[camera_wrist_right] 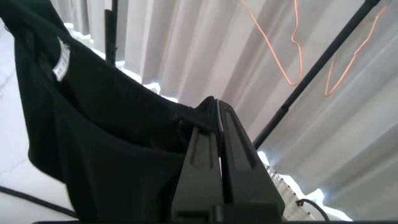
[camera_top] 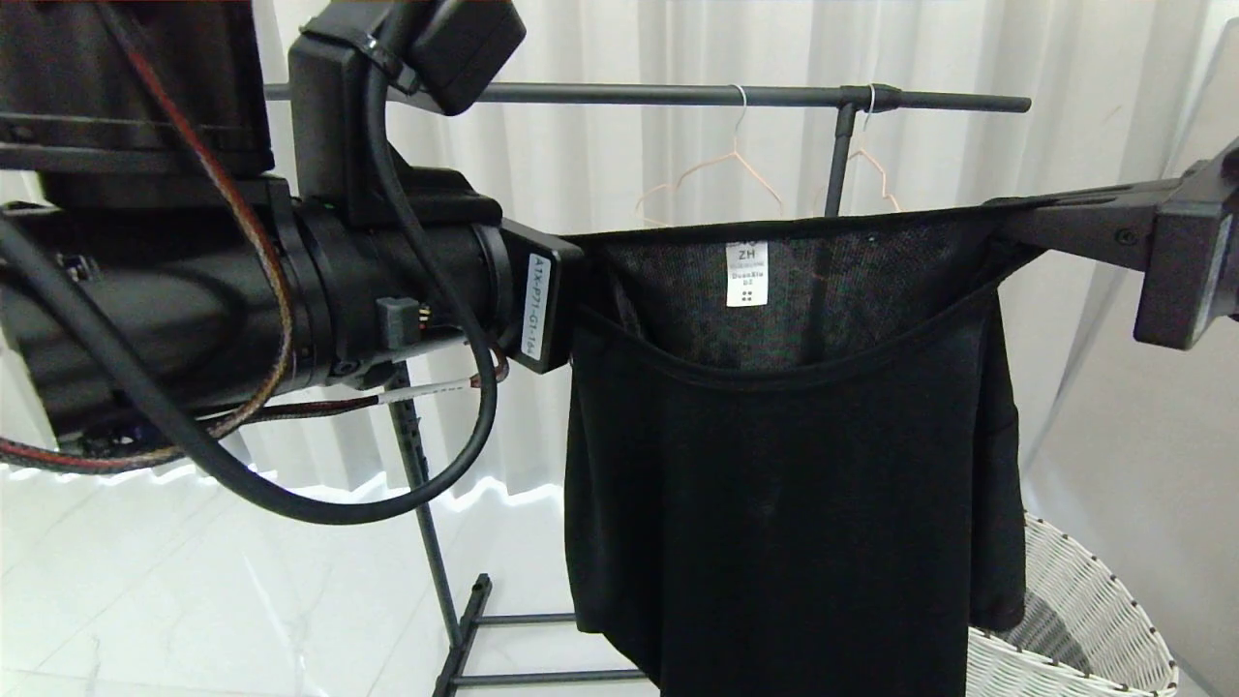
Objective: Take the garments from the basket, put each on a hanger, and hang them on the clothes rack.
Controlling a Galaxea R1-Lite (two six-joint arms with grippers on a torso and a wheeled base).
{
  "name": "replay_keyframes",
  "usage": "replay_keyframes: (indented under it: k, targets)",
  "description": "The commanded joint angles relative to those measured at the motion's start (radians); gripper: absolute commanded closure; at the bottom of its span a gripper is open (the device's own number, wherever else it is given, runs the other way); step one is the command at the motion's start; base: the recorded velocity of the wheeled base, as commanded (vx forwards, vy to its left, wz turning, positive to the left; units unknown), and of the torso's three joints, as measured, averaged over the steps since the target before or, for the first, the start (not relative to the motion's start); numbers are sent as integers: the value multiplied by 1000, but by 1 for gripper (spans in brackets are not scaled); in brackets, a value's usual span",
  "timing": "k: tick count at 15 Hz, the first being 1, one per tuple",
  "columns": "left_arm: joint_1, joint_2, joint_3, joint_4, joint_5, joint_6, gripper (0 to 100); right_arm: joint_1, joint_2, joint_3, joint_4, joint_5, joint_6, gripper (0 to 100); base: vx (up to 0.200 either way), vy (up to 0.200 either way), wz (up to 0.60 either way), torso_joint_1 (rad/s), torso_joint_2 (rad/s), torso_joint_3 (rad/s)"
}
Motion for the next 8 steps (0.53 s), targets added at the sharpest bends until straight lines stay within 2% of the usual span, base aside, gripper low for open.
replay_keyframes:
  k: [1,5,8]
  targets:
    - [-1,-20,20,-1,1,0,100,8,-5,1,1,0,0,100,0,0,0,0,0,0]
    - [1,-39,40,-1,3,-6,100,12,-25,-5,96,-3,-9,100,0,0,0,0,0,0]
    - [-4,-68,80,-1,3,-6,100,38,-21,1,102,-6,-23,100,0,0,0,0,0,0]
